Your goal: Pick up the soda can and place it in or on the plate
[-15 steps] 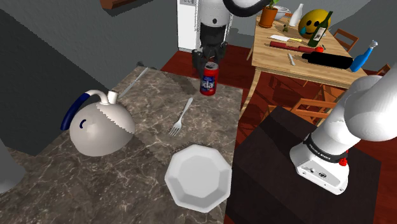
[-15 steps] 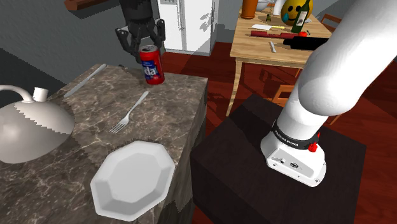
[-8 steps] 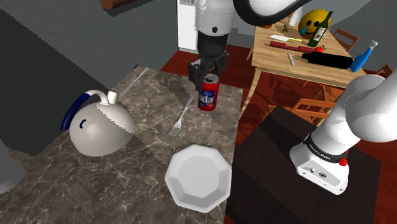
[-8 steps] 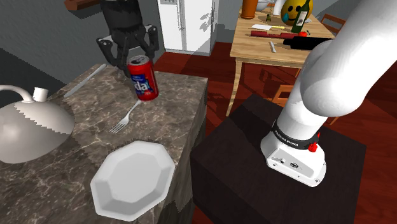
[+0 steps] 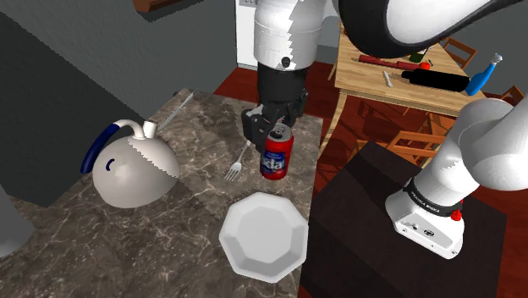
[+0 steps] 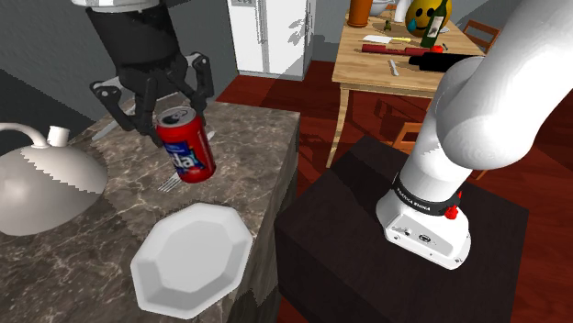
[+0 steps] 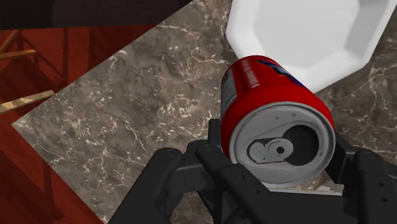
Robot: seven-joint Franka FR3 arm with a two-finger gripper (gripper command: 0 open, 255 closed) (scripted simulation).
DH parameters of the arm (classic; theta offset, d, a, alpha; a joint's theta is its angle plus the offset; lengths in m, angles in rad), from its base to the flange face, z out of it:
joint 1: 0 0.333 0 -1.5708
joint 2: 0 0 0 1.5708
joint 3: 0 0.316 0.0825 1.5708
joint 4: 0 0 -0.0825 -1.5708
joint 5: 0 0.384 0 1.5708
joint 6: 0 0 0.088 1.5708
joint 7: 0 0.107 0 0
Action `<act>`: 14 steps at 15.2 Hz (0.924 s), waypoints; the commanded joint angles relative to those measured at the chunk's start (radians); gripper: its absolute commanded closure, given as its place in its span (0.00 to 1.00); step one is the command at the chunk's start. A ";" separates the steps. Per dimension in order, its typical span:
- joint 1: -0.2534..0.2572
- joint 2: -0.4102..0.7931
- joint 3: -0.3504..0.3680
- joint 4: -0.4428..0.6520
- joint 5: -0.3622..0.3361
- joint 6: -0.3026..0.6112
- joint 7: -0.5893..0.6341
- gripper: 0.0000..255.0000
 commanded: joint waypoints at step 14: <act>0.066 0.099 0.149 0.026 -0.024 0.075 0.227 1.00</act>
